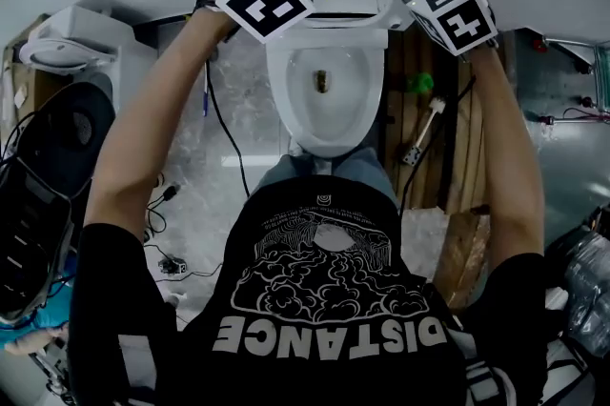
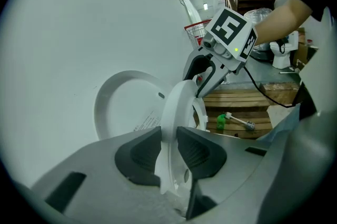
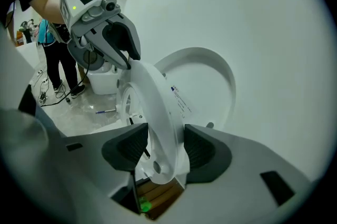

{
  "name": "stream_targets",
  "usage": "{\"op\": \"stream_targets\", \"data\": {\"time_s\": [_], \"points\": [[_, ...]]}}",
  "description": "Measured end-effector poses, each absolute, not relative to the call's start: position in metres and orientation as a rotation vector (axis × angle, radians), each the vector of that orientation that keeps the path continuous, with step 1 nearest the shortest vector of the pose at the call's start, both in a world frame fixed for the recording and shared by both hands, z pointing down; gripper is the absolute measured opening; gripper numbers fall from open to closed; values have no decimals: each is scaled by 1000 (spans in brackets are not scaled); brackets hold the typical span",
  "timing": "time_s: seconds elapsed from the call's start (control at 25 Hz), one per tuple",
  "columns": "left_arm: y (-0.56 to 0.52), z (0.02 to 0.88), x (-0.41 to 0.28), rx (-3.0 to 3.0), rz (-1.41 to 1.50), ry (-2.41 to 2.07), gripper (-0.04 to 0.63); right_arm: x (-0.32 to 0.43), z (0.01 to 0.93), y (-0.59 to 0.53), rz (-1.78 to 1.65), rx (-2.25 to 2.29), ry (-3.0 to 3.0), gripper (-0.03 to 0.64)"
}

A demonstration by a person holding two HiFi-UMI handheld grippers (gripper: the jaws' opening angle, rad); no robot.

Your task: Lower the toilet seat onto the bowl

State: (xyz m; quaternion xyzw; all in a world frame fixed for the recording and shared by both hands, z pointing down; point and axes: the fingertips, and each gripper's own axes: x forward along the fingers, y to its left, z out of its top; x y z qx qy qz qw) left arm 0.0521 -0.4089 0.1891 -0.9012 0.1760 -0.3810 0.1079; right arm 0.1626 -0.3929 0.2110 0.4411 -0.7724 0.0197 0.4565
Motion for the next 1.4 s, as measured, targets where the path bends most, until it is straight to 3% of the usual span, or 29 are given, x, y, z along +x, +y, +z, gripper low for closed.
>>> {"op": "stream_targets", "data": {"time_s": [0.24,0.28,0.4,1.4], "points": [[-375,193,51,-2638,-1108,461,109,163,213,-362,49,1092,-1895,214],[-370,195,50,-2635,-1108,455,109,163,214,-358,49,1090,-1898,180],[-355,199,47,-2623,-1109,452,109,162,216,-344,43,1063,-1901,172],[-211,258,25,-2446,-1187,646,101,143,267,-205,-181,835,-1936,137]]}}
